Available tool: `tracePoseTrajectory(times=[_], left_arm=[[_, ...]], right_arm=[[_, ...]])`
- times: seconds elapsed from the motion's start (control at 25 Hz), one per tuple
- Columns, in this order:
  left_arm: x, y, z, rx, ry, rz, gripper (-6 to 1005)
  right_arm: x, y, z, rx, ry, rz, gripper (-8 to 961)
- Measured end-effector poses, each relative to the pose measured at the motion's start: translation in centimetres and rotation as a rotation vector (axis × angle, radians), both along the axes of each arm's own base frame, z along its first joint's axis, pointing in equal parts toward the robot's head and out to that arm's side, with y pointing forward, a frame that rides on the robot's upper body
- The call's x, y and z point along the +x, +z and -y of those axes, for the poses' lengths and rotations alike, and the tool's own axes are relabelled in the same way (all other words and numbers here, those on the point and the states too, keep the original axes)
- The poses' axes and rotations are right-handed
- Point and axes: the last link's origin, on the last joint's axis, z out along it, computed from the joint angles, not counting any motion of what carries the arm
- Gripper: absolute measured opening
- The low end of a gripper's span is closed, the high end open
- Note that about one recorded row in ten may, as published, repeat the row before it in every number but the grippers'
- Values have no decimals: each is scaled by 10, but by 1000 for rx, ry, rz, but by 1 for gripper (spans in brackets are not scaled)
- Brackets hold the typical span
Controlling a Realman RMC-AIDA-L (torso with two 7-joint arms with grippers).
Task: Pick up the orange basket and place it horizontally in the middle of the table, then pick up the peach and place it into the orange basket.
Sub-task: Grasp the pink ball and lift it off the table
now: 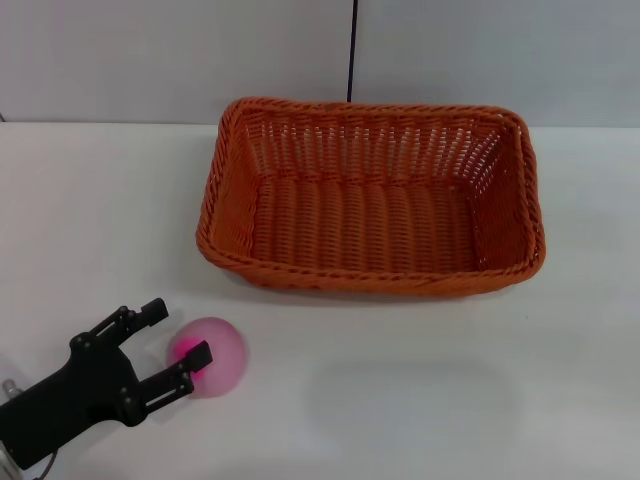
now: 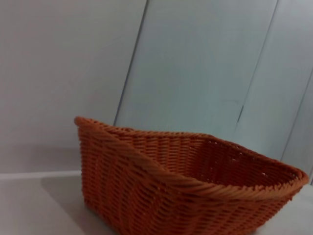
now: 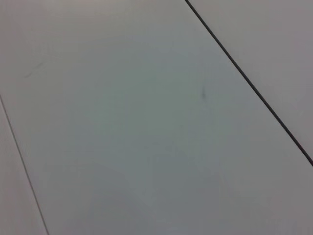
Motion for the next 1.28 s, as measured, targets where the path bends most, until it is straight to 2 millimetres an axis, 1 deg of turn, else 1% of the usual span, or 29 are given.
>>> tracePoseTrajectory(times=[0.4, 0.6, 0.96, 1.16, 1.28], left_arm=[[-5, -5, 3, -31, 15, -36, 777], [-6, -7, 2, -34, 24, -43, 559], [-3, -7, 0, 4, 1, -45, 329], [0, -7, -2, 12, -2, -29, 195], [4, -1, -4, 54, -9, 7, 170]], right_arm=[[1, -1, 1, -5, -4, -5, 464], [1, -1, 1, -5, -4, -5, 464], [2, 0, 1, -6, -5, -1, 465], [5, 1, 2, -9, -14, -10, 465], [6, 1, 2, -12, -15, -15, 465]])
